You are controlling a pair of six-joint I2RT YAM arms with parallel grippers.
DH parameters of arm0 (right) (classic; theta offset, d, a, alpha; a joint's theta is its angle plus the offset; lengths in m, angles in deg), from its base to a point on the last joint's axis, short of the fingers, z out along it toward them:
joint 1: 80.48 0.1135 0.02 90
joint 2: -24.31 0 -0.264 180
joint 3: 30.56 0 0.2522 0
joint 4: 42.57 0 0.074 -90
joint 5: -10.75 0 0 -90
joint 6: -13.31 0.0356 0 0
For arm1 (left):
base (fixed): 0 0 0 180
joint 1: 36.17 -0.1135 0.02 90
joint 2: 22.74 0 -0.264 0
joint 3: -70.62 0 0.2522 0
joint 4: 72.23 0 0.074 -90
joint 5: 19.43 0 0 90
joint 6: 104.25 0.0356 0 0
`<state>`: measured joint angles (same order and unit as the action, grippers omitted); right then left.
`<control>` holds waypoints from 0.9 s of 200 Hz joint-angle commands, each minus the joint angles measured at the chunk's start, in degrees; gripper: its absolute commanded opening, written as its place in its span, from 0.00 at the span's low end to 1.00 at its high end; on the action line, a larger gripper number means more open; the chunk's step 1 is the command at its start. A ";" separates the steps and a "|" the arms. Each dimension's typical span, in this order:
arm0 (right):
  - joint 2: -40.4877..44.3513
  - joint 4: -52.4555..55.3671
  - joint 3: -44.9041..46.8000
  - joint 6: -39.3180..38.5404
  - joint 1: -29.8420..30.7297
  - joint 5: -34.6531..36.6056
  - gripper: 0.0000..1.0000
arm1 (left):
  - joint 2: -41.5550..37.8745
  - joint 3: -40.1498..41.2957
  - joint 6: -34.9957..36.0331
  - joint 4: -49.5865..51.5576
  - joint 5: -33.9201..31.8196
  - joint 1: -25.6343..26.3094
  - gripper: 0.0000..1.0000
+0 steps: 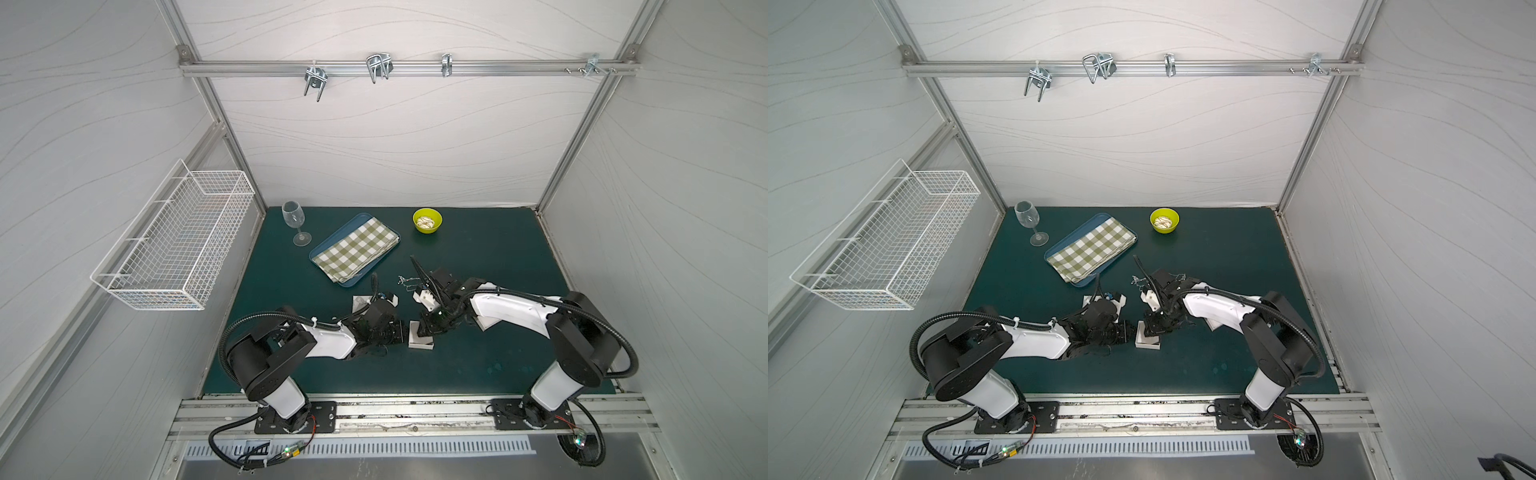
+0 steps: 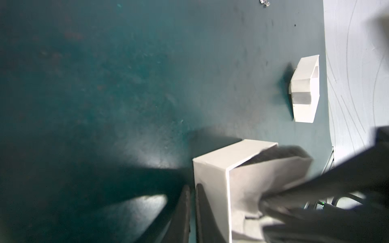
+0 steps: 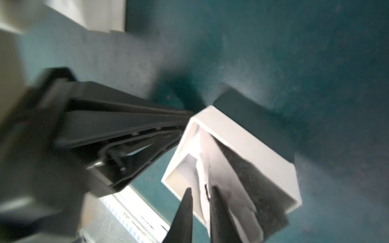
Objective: Take the necklace out of the lift-off lid jewelry box
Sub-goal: Place the inner lining in the jewelry box.
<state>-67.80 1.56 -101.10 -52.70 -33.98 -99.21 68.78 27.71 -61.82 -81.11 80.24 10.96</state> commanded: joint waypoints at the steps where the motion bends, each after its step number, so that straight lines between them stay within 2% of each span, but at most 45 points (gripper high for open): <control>1: 4.63 4.60 -2.26 -0.74 0.35 1.86 0.23 | -1.43 -0.12 -0.25 -2.15 -1.38 -0.20 0.10; 44: 8.05 8.26 -1.06 0.00 -0.51 6.54 0.39 | -2.38 0.45 -0.15 0.17 -1.81 -0.20 0.10; 76: 7.21 7.34 1.22 1.43 -2.16 6.35 0.40 | -2.51 0.68 -0.23 0.22 -1.47 -0.20 0.10; 143: 3.68 3.23 3.59 3.25 -1.21 1.84 0.21 | -3.17 1.79 -0.81 0.05 -1.52 -0.11 0.10; 180: 2.44 1.21 4.15 3.70 -0.81 -0.02 0.07 | -3.28 2.16 -1.25 -0.08 -1.88 -0.03 0.10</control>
<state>-64.33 4.54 -97.16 -49.69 -35.42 -96.96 66.62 29.62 -62.06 -80.43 79.52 10.96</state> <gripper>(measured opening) 0.100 0.098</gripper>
